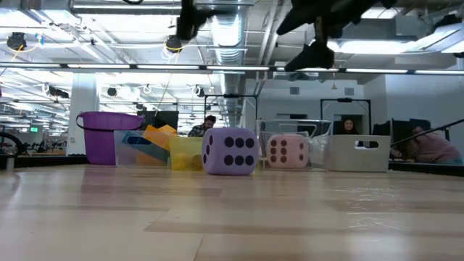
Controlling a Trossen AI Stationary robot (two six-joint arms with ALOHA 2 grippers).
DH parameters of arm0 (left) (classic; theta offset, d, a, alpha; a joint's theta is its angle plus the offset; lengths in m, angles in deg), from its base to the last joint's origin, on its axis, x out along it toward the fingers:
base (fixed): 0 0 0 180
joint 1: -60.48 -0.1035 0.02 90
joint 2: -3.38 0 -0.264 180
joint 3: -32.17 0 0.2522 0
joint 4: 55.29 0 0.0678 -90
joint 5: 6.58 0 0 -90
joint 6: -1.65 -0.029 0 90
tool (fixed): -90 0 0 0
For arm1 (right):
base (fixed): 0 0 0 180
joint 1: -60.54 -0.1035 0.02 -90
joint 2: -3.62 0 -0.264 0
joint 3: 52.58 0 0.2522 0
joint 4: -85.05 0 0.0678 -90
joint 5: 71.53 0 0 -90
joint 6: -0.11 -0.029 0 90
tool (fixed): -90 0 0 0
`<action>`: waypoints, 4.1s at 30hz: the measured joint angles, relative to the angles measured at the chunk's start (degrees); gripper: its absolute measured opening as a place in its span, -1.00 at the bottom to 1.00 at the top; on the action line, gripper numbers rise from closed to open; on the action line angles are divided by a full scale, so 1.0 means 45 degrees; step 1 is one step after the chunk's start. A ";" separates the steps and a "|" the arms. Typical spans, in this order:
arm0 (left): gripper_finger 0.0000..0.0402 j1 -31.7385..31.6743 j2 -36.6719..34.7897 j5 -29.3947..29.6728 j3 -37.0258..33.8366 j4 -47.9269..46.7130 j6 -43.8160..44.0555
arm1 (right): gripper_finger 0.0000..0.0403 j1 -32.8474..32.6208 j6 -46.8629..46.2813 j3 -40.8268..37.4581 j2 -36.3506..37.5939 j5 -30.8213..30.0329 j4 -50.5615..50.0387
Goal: Pick & Place Toys
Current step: Put the purple dice into the right transparent bin
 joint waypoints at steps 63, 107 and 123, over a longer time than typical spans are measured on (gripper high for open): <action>0.68 -0.1222 0.2093 -0.2583 0.0010 -0.6101 0.1437 | 0.99 -0.4142 0.0759 -0.0180 -0.1169 -0.2739 0.0690; 0.68 -0.1328 0.2089 -0.3472 0.0000 -0.1594 0.2006 | 0.99 -0.4504 0.1290 -0.0180 -0.1169 -0.2705 -0.1834; 0.68 -0.1328 0.2084 -0.3472 0.0005 -0.1608 0.2006 | 0.99 -0.4843 0.0987 -0.0801 0.0898 -0.3839 -0.2193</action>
